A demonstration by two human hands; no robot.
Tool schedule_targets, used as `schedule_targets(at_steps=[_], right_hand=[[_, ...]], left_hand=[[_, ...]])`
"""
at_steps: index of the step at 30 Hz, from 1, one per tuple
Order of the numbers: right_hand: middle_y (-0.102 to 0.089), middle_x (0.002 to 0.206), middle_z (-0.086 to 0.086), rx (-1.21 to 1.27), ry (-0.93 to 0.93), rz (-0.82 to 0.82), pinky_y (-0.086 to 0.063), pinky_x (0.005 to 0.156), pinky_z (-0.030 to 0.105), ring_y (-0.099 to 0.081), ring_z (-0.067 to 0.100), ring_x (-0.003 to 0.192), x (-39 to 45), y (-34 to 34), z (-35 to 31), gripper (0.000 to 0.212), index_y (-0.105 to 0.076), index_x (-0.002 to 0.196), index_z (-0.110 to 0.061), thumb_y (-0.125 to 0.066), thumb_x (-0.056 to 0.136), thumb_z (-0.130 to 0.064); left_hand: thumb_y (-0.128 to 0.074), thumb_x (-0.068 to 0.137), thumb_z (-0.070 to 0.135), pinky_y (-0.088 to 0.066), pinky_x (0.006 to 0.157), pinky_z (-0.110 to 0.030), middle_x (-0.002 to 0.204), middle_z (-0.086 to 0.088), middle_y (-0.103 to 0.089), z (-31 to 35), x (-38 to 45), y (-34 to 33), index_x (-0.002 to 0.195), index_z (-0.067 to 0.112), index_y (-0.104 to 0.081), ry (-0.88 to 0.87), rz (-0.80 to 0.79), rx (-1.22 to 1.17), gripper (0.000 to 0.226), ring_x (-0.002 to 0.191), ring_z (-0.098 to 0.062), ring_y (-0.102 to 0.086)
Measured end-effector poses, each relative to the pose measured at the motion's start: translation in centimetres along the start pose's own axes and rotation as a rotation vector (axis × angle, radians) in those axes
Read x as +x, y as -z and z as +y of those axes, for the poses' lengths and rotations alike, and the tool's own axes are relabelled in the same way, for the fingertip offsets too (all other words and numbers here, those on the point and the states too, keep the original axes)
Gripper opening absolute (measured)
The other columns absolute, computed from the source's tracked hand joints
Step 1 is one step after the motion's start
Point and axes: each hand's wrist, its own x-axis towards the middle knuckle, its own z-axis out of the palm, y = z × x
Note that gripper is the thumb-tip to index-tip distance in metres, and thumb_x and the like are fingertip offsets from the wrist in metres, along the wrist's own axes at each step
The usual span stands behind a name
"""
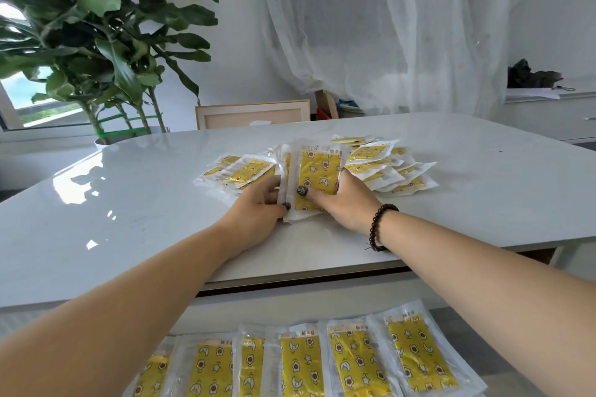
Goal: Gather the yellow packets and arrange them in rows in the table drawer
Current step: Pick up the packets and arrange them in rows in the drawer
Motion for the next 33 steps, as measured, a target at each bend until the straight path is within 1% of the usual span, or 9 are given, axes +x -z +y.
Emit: schedule_targets(at_steps=[4, 8, 11, 14, 20, 24, 26, 29, 33], right_hand=[[-0.063, 0.104, -0.005, -0.063, -0.013, 0.051, -0.053, 0.083, 0.036, -0.061, 0.015, 0.094, -0.3, -0.3, -0.4, 0.072, -0.047, 0.113, -0.02, -0.073, 0.062, -0.064], [-0.063, 0.089, -0.005, -0.115, 0.016, 0.029, -0.052, 0.073, 0.034, -0.06, 0.013, 0.079, -0.3, -0.2, -0.6, 0.08, -0.052, 0.101, -0.019, -0.053, 0.059, -0.087], [-0.063, 0.094, 0.008, -0.094, 0.017, 0.018, -0.051, 0.076, 0.039, -0.06, 0.026, 0.084, -0.2, 0.1, -0.4, 0.067, -0.051, 0.1, -0.009, -0.043, 0.08, -0.072], [-0.067, 0.105, 0.01, -0.05, 0.042, 0.02, -0.053, 0.084, 0.041, -0.063, 0.023, 0.093, -0.1, 0.1, -0.1, 0.069, -0.057, 0.109, -0.011, -0.047, 0.079, -0.072], [-0.059, 0.074, 0.005, -0.068, 0.108, 0.136, -0.043, 0.059, 0.033, -0.053, 0.021, 0.068, -0.6, 0.1, -0.7, 0.048, -0.054, 0.081, -0.006, -0.056, 0.087, -0.054], [-0.061, 0.101, 0.002, -0.474, 0.31, 0.459, -0.041, 0.083, 0.032, -0.054, 0.022, 0.1, -0.1, 1.6, 0.1, 0.023, -0.061, 0.1, -0.012, -0.058, 0.09, -0.033], [-0.054, 0.119, 0.004, -0.698, 0.139, 0.355, -0.037, 0.094, 0.037, -0.046, 0.026, 0.117, 0.5, 2.7, 1.3, 0.044, -0.056, 0.116, -0.016, -0.059, 0.085, -0.046], [-0.043, 0.133, 0.007, -0.721, -0.145, 0.208, -0.033, 0.101, 0.042, -0.037, 0.031, 0.127, 0.6, 3.3, 2.0, 0.067, -0.048, 0.128, -0.018, -0.052, 0.079, -0.064], [-0.05, 0.128, 0.008, -0.815, -0.08, 0.243, -0.039, 0.093, 0.041, -0.045, 0.032, 0.119, 0.3, 3.1, 1.6, 0.037, -0.051, 0.12, -0.015, -0.043, 0.091, -0.037]], left_hand=[[-0.068, 0.076, -0.009, -0.056, 0.08, -0.021, 0.101, -0.006, -0.074, 0.4, -0.3, -0.1, 0.113, 0.007, -0.064, -0.016, -0.032, -0.077, 0.04, 0.088, -0.014, -0.07], [-0.075, 0.077, -0.006, -0.057, 0.087, -0.03, 0.1, 0.0, -0.076, 0.2, -0.4, -0.1, 0.106, 0.021, -0.065, -0.045, 0.019, 0.071, 0.041, 0.092, -0.014, -0.072], [-0.073, 0.077, -0.007, -0.057, 0.086, -0.037, 0.097, -0.002, -0.077, 0.0, -0.3, 0.1, 0.102, 0.023, -0.066, -0.03, 0.058, 0.085, 0.039, 0.091, -0.018, -0.073], [-0.072, 0.078, -0.007, -0.058, 0.084, -0.034, 0.096, -0.002, -0.077, 0.0, -0.3, 0.1, 0.101, 0.02, -0.066, -0.012, 0.06, 0.047, 0.036, 0.089, -0.016, -0.073], [-0.073, 0.08, 0.0, -0.057, 0.081, -0.029, 0.093, 0.002, -0.075, 0.1, 0.0, -0.1, 0.097, 0.023, -0.064, 0.023, 0.111, 0.013, 0.029, 0.084, -0.014, -0.072], [-0.073, 0.079, 0.0, -0.054, 0.09, -0.041, 0.104, -0.006, -0.073, -0.5, 0.5, 0.8, 0.108, 0.017, -0.063, 0.1, 0.267, -0.147, 0.035, 0.096, -0.024, -0.07], [-0.07, 0.08, -0.004, -0.053, 0.092, -0.044, 0.106, -0.008, -0.072, -0.8, 0.7, 1.1, 0.116, 0.013, -0.059, 0.126, 0.336, -0.248, 0.041, 0.098, -0.028, -0.069], [-0.068, 0.081, -0.005, -0.052, 0.095, -0.046, 0.112, -0.011, -0.069, -1.0, 0.9, 1.5, 0.125, 0.011, -0.052, 0.143, 0.432, -0.407, 0.05, 0.102, -0.029, -0.068], [-0.068, 0.08, -0.004, -0.05, 0.097, -0.051, 0.11, -0.006, -0.067, -1.1, 1.1, 1.6, 0.126, 0.021, -0.046, 0.147, 0.48, -0.439, 0.057, 0.103, -0.028, -0.067]])
